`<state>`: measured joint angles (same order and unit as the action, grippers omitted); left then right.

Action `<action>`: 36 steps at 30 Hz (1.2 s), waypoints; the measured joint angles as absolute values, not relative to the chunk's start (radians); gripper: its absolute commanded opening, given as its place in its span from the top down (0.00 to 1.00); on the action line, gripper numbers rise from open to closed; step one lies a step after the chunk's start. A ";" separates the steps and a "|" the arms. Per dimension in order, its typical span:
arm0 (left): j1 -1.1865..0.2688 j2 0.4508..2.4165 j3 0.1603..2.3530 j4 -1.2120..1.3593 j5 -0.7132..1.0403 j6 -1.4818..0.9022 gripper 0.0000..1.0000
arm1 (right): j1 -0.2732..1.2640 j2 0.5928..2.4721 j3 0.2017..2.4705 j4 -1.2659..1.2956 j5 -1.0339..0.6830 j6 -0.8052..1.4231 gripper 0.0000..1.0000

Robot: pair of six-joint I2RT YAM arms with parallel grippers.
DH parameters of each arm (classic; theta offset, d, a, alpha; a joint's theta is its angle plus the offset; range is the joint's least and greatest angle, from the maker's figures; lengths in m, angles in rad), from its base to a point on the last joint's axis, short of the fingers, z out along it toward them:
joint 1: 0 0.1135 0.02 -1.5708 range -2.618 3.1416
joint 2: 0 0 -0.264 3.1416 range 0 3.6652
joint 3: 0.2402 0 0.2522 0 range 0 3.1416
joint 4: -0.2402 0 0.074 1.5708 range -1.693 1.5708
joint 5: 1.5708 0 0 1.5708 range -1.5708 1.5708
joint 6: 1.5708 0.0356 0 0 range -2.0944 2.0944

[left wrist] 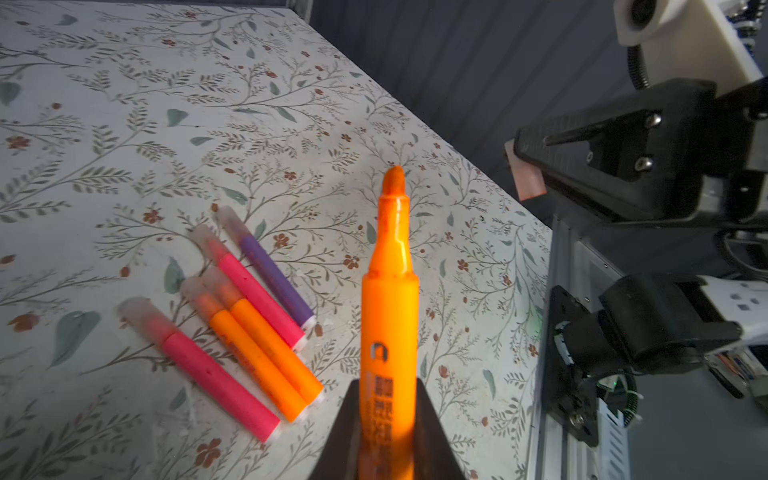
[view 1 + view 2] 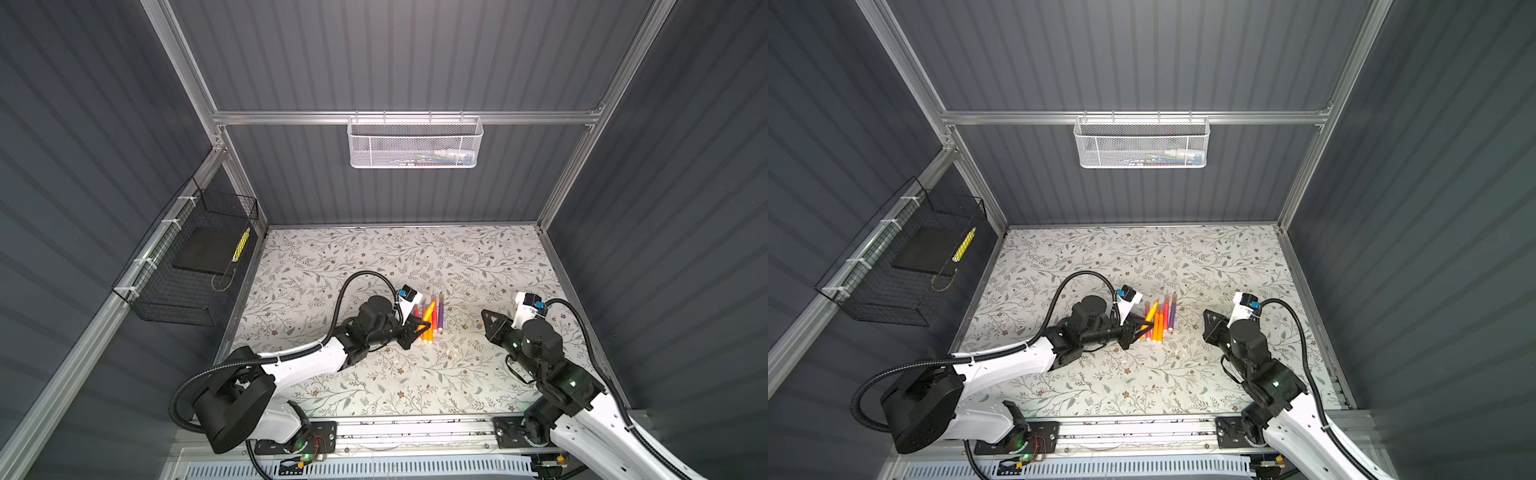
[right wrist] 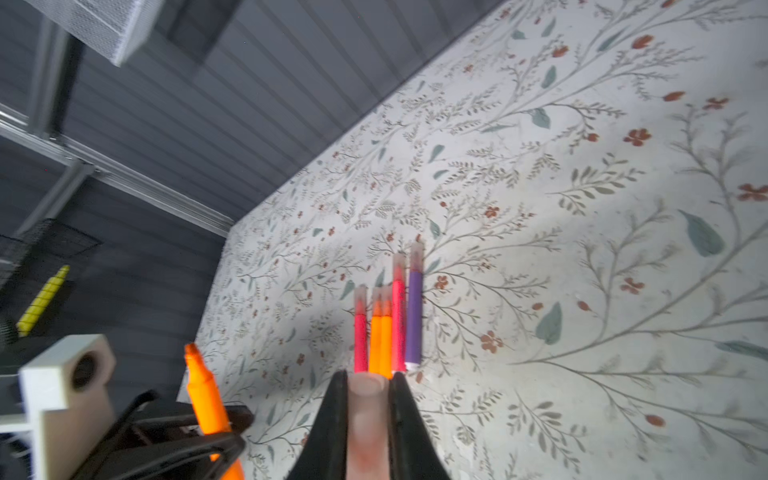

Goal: Insert the pens into the pen caps
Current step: 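Lift the pink cap and bring it above the orange marker tip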

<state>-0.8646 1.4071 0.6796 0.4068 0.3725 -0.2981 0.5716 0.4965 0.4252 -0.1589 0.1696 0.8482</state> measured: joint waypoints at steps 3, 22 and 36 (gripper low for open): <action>-0.865 1.423 0.686 0.425 0.442 -0.299 1.00 | 0.581 0.509 0.418 -0.077 0.129 0.857 0.99; -0.865 1.450 0.701 0.459 0.544 -0.303 1.00 | 0.741 0.803 0.490 0.228 0.163 0.847 1.00; -0.865 1.450 0.701 0.459 0.544 -0.303 1.00 | 0.757 0.857 0.513 0.263 0.208 0.836 1.00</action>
